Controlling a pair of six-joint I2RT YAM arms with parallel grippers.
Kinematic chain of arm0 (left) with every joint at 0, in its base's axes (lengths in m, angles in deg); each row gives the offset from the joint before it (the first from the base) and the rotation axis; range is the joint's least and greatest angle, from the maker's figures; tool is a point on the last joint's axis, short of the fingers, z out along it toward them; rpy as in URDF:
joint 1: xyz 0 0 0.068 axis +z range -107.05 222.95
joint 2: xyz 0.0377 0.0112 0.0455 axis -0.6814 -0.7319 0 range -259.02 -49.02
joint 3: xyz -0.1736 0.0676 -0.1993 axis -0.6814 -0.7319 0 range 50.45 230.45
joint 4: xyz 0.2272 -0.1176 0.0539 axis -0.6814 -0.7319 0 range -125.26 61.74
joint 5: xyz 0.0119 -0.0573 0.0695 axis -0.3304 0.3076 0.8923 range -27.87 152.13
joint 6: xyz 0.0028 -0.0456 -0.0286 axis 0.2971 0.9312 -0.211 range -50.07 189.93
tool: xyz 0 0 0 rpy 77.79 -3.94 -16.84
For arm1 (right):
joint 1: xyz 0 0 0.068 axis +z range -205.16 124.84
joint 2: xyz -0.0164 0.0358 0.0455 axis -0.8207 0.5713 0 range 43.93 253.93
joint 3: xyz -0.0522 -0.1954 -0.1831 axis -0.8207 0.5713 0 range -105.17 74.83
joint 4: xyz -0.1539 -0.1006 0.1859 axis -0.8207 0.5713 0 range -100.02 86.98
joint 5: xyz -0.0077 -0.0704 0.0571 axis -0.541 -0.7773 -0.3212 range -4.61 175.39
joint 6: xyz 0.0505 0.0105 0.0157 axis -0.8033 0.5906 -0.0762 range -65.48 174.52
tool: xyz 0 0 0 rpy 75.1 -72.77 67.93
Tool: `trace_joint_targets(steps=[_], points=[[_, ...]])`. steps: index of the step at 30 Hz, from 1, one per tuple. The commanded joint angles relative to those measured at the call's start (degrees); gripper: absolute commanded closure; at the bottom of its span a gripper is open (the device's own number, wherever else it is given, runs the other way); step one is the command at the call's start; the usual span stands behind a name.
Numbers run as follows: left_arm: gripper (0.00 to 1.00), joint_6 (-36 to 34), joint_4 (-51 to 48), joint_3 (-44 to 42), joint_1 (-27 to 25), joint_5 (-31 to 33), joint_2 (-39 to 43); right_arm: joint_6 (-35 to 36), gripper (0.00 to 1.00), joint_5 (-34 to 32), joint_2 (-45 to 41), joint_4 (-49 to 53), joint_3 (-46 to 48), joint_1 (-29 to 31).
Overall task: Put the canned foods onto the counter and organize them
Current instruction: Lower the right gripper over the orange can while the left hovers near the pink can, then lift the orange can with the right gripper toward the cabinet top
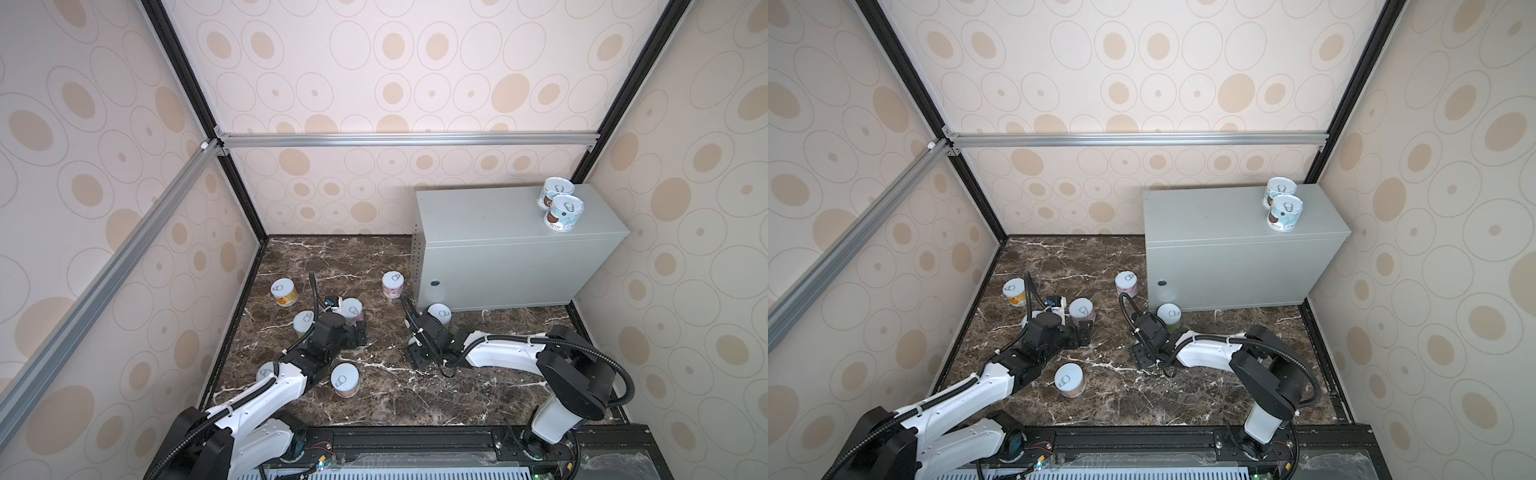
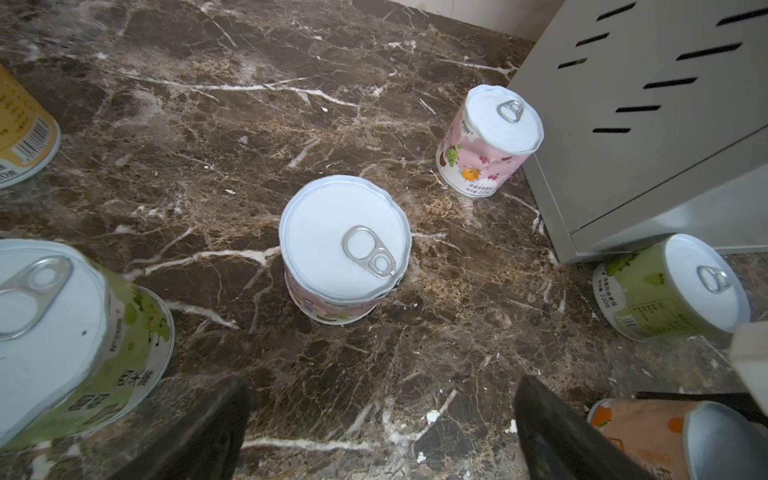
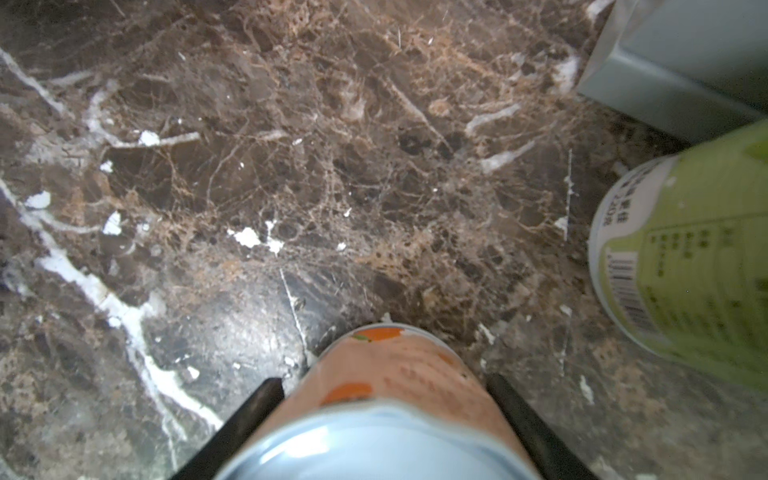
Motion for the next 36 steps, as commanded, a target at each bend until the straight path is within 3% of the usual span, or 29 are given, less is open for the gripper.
trace_joint_targets(steps=[1, 24, 36], points=[[0.01, 0.99, -1.44, 0.64, -0.36, 0.38, 1.75, -0.03, 0.41, -1.72, -4.87, 2.39, -2.35, 0.47], [0.01, -2.40, -8.80, 10.42, -1.02, -3.34, 10.08, 0.12, 0.44, -8.93, -23.49, 26.92, -13.08, 0.50], [0.01, -5.88, -13.72, 20.20, -4.68, -0.98, 9.52, 2.15, 0.44, -13.65, -24.36, 42.68, -30.66, -0.20]])
